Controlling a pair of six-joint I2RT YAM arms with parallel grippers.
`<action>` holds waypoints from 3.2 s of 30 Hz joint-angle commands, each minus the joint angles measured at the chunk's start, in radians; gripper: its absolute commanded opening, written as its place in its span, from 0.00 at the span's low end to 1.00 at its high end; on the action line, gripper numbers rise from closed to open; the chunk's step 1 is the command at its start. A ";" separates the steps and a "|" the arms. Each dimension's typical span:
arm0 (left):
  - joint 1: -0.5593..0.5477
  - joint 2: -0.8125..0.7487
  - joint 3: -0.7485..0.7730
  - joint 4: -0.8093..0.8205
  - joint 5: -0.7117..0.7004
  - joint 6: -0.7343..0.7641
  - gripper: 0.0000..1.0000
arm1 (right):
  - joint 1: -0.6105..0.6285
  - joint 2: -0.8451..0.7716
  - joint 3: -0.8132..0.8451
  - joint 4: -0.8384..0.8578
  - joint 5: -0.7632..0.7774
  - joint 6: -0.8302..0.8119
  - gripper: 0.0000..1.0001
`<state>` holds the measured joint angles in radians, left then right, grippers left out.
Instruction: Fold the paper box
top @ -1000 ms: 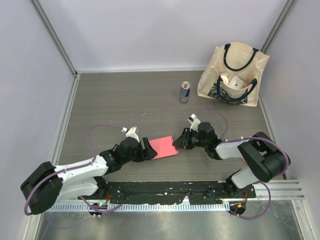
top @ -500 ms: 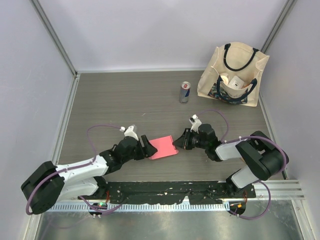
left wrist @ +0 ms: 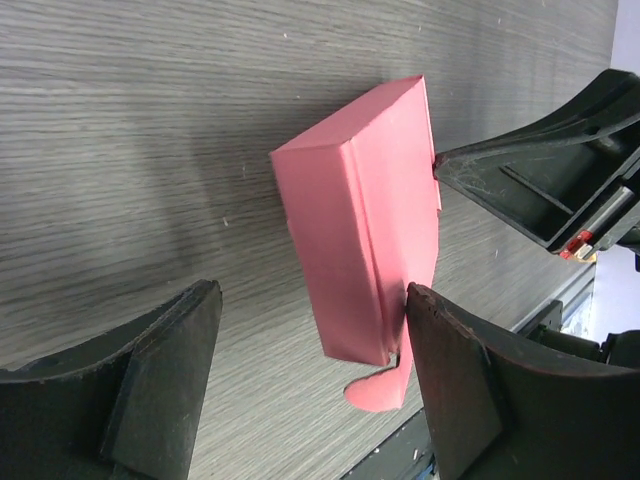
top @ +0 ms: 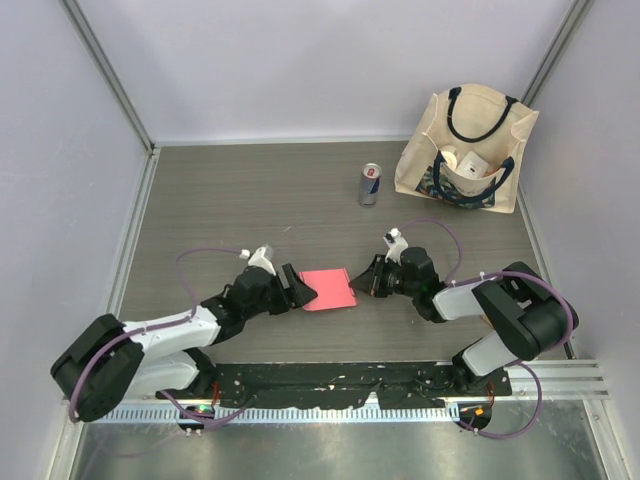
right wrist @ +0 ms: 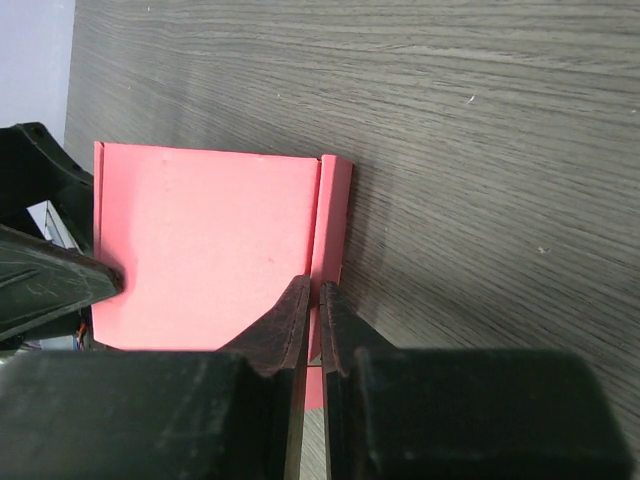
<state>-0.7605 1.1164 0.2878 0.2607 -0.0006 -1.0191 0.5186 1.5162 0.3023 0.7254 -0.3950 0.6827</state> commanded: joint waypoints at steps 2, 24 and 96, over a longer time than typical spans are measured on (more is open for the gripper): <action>0.004 0.110 0.040 0.173 0.094 -0.036 0.72 | -0.009 0.024 -0.022 -0.061 0.044 -0.045 0.12; 0.114 -0.263 -0.024 -0.253 0.143 -0.579 0.28 | 0.449 -0.467 0.366 -0.868 0.670 -0.509 0.79; 0.132 -0.306 0.016 0.057 0.257 0.499 0.65 | 0.511 -0.137 0.592 -1.083 0.268 -0.675 0.15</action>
<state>-0.6056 0.8112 0.3424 0.1551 0.2138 -0.6296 1.0485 1.3670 0.8570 -0.3889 -0.0296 0.0360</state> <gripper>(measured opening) 0.690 0.360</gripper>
